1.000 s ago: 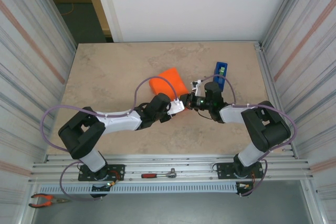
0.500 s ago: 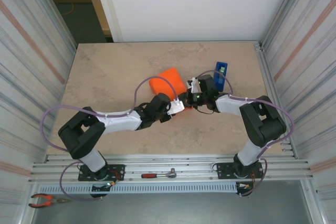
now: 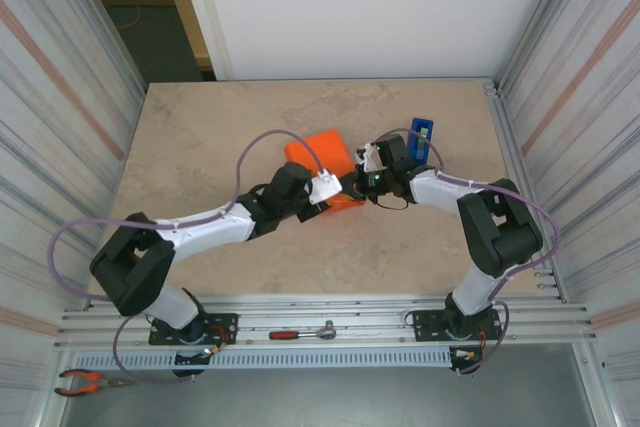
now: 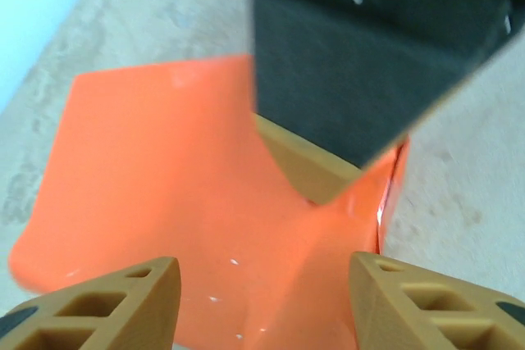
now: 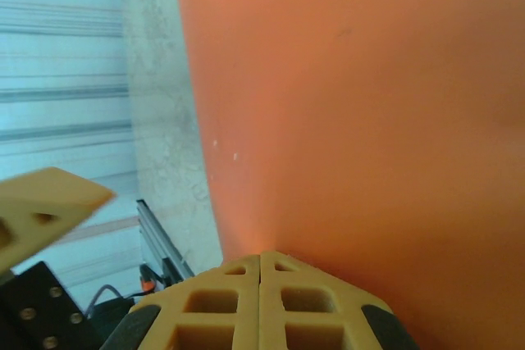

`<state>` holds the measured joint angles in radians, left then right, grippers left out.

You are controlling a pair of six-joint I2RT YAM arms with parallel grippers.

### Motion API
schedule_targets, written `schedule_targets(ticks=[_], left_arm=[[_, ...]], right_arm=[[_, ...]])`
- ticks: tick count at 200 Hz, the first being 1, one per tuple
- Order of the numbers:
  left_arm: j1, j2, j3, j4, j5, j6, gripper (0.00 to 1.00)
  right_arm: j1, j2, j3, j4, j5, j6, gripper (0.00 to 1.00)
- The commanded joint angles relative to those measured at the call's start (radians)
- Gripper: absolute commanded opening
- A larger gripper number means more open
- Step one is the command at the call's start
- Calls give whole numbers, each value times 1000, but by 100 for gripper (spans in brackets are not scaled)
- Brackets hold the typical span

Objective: Wrap the gift box in paper

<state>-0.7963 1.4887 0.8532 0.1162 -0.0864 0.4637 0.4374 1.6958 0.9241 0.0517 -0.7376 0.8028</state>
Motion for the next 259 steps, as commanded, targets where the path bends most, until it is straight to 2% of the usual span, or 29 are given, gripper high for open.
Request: schedule_targets(ticks=[1, 13, 31, 70, 126, 141, 173, 225, 259], left_arm=[[28, -74, 36, -6, 45, -83, 58], [47, -96, 27, 5, 48, -129, 60], [80, -124, 6, 30, 45, -221, 63], [181, -139, -8, 16, 17, -440, 74], [318, -20, 92, -79, 132, -706, 83], [341, 33, 135, -103, 171, -770, 83], [350, 151, 241, -149, 208, -875, 83], [373, 298, 347, -170, 206, -970, 84], [374, 378, 390, -168, 201, -976, 84]], right_arm=[[-19, -24, 36, 8, -48, 25, 0], [-33, -40, 40, 23, -57, 36, 0], [-54, -62, 47, 17, -61, 38, 6], [-108, -115, 20, -2, -25, 26, 33], [-143, -163, -5, -68, 73, -14, 53], [-144, -189, -10, -75, 102, -14, 64], [-154, -242, 1, -137, 205, 6, 100], [-145, -281, 160, -377, 355, 69, 98], [-133, -346, 220, -436, 404, 128, 98]])
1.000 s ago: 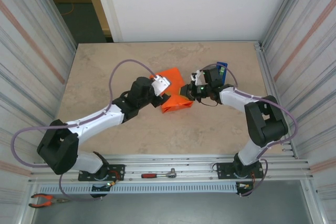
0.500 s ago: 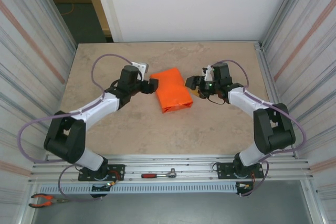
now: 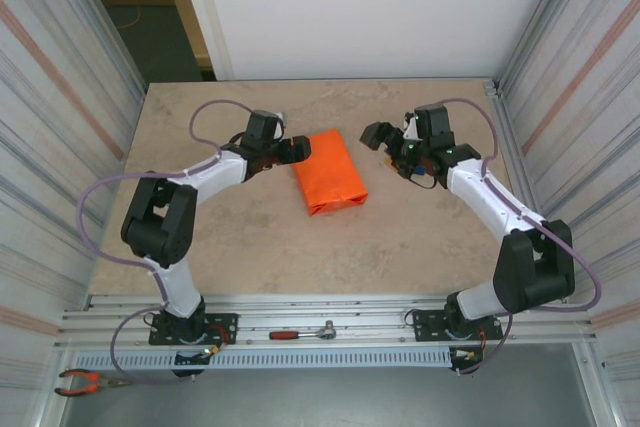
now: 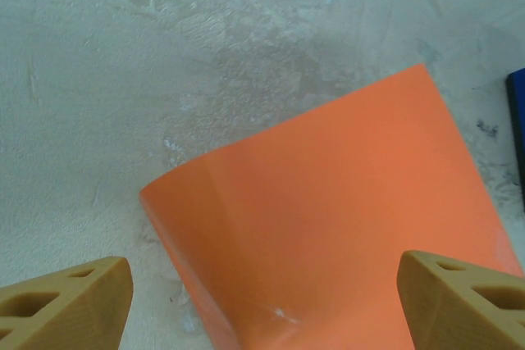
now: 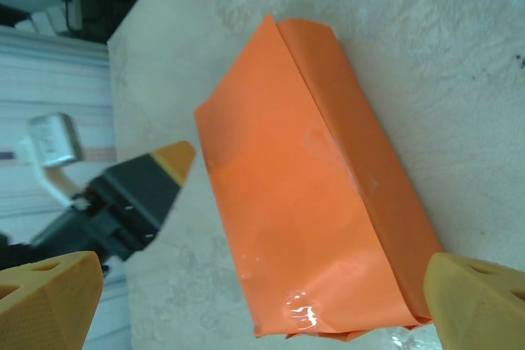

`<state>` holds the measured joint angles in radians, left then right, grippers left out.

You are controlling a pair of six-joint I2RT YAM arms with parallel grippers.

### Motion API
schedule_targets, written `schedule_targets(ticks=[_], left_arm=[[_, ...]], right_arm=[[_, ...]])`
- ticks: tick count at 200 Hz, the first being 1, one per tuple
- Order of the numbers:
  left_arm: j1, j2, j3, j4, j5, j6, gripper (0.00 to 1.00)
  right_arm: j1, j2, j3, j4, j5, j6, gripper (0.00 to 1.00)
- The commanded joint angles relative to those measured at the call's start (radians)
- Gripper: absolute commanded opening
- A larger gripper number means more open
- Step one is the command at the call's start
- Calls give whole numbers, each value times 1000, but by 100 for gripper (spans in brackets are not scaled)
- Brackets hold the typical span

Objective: Wrap the gift box in paper

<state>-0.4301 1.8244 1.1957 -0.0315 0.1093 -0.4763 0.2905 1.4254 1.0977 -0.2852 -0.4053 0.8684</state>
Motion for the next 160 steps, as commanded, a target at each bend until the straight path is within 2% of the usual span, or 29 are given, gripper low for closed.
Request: schedule_targets(ticks=[1, 37, 70, 104, 137, 160], left_arm=[[8, 44, 49, -20, 5, -36, 84], [13, 125, 125, -21, 10, -36, 84], [20, 196, 187, -17, 34, -60, 80], [31, 228, 199, 19, 92, -82, 60], [31, 235, 199, 36, 142, -74, 33], [31, 232, 193, 56, 173, -55, 22]], right_arm=[[14, -78, 46, -100, 74, 64, 98], [35, -168, 77, -108, 157, 121, 99], [7, -181, 119, -83, 63, 167, 98], [-31, -184, 121, 1, -80, 236, 98], [-27, -188, 129, 23, -143, 270, 98], [-18, -189, 141, 18, -159, 276, 98]])
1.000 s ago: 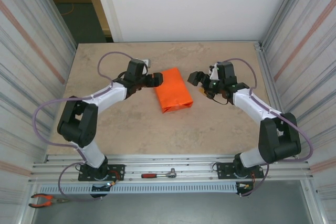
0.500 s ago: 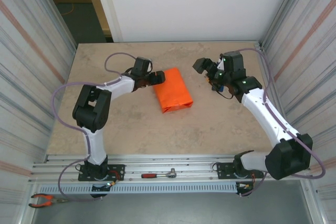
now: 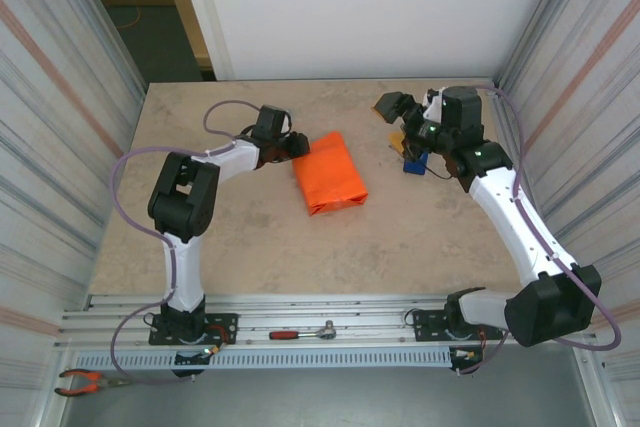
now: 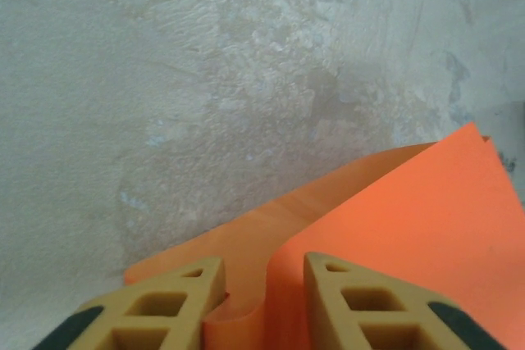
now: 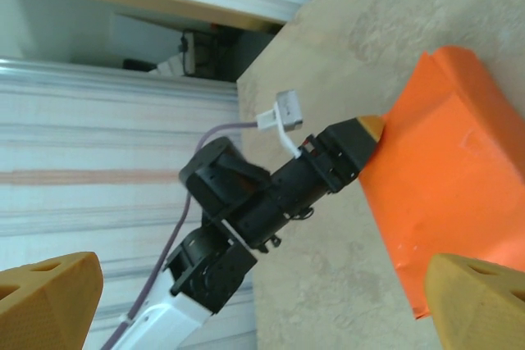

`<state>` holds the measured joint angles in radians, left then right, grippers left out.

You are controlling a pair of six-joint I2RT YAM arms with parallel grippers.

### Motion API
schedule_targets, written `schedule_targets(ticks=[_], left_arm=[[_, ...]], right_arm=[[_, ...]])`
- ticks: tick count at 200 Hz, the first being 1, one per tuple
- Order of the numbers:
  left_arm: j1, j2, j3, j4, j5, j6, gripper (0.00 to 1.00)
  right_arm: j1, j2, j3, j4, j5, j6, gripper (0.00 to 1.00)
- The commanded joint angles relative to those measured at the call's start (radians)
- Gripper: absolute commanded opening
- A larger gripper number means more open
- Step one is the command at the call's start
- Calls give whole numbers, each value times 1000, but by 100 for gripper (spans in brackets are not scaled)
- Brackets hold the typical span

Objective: Wrap the gift box in paper

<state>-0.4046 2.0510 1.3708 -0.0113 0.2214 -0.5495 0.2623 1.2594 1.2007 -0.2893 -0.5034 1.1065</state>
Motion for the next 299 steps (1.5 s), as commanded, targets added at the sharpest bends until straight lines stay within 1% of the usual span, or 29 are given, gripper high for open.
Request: schedule_targets(ticks=[1, 12, 31, 54, 61, 76, 100, 110, 121, 155, 166, 184, 193, 227, 249, 271, 299], left_arm=[[6, 5, 18, 36, 62, 18, 21], [6, -1, 13, 42, 76, 28, 15], [6, -23, -3, 66, 93, 44, 6], [6, -63, -21, 95, 112, 71, 0], [6, -77, -27, 105, 118, 77, 0], [4, -110, -38, 124, 130, 95, 0], [-6, -171, -76, 179, 139, 128, 0], [-14, -200, -95, 208, 140, 143, 0], [-26, -227, -116, 241, 138, 161, 0], [-94, -309, -178, 327, 127, 259, 0], [-115, -333, -206, 365, 124, 285, 0], [-147, -375, -268, 439, 121, 316, 0], [-160, -394, -295, 463, 121, 331, 0], [-207, -485, -422, 560, 112, 390, 0], [-221, -539, -520, 631, 109, 399, 0], [-231, -580, -609, 714, 120, 400, 0], [-266, -626, -688, 759, 129, 430, 0]], right_arm=[[10, -23, 38, 22, -62, 37, 98], [11, -27, 40, 25, -71, 42, 98], [12, -41, 35, 42, -67, 55, 98], [32, -77, 29, 45, -18, 48, 98], [43, -88, 18, 50, 6, 46, 98], [48, -99, 17, 60, -11, 52, 98], [99, -113, 6, 38, 58, 21, 98], [106, -118, 8, 25, 58, -9, 98], [103, -135, -2, -7, 92, -52, 98], [17, -235, -172, 36, 125, -127, 98], [-21, -255, -213, 41, 107, -149, 98], [-93, -264, -260, 38, 40, -186, 98], [-122, -303, -286, 39, 5, -200, 98], [-198, -382, -386, 55, -50, -256, 98], [-229, -402, -423, 47, -81, -276, 98], [-235, -396, -456, 48, -99, -292, 98], [-235, -395, -506, 75, -121, -294, 98]])
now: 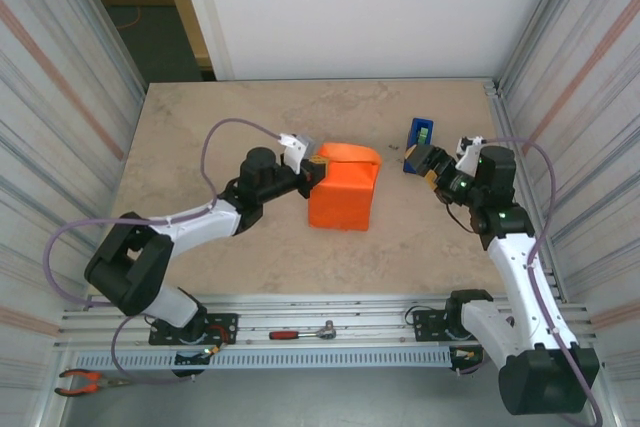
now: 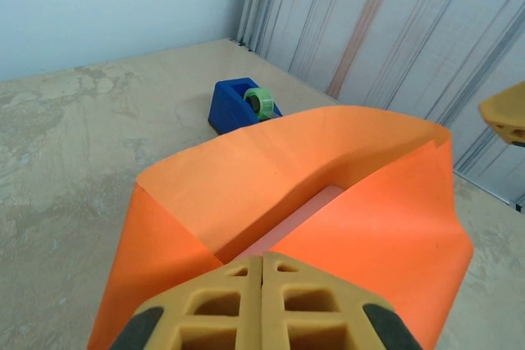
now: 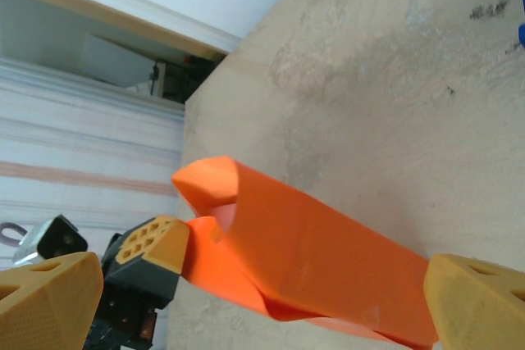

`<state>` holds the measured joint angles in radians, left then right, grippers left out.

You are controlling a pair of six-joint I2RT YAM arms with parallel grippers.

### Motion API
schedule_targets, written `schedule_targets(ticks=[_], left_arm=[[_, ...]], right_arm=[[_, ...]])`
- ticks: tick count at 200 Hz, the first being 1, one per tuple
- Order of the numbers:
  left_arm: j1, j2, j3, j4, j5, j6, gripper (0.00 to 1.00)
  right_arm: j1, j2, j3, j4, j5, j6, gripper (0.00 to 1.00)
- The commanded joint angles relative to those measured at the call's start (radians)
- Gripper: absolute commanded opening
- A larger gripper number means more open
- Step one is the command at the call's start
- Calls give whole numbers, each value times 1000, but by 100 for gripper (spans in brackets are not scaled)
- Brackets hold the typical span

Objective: Wrap the gift box in paper

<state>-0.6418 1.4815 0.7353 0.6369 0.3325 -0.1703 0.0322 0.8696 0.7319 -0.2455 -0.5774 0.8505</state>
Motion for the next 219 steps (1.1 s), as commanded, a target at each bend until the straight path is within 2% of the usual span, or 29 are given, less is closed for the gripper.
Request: schedule_targets(ticks=[1, 31, 55, 66, 109, 133, 148, 174, 200, 219], left_arm=[[-30, -59, -55, 112, 19, 52, 0], [-62, -102, -134, 144, 16, 62, 0], [-68, -127, -178, 165, 21, 45, 7], [-71, -142, -196, 170, 10, 36, 14], [-75, -215, -238, 169, -56, 6, 55], [-75, -292, -302, 222, -218, -53, 75], [-73, -350, -343, 244, -337, -98, 82], [-73, -433, -353, 155, -457, -127, 86], [-85, -464, -347, 77, -456, -121, 88], [-128, -476, -351, 52, -486, -110, 89]], right_arm=[[-5, -6, -37, 33, -48, -37, 98], [0, -36, -66, 61, -69, -14, 98], [30, -49, -48, 38, -60, -22, 98], [55, -43, -29, 20, -46, -34, 98], [202, 28, 39, -10, 59, -84, 98], [278, 76, 79, -20, 137, -122, 99], [309, 107, 105, -39, 178, -146, 98], [359, 157, 148, -72, 249, -185, 98], [403, 171, 180, -116, 310, -229, 98], [424, 178, 184, -132, 327, -246, 98]])
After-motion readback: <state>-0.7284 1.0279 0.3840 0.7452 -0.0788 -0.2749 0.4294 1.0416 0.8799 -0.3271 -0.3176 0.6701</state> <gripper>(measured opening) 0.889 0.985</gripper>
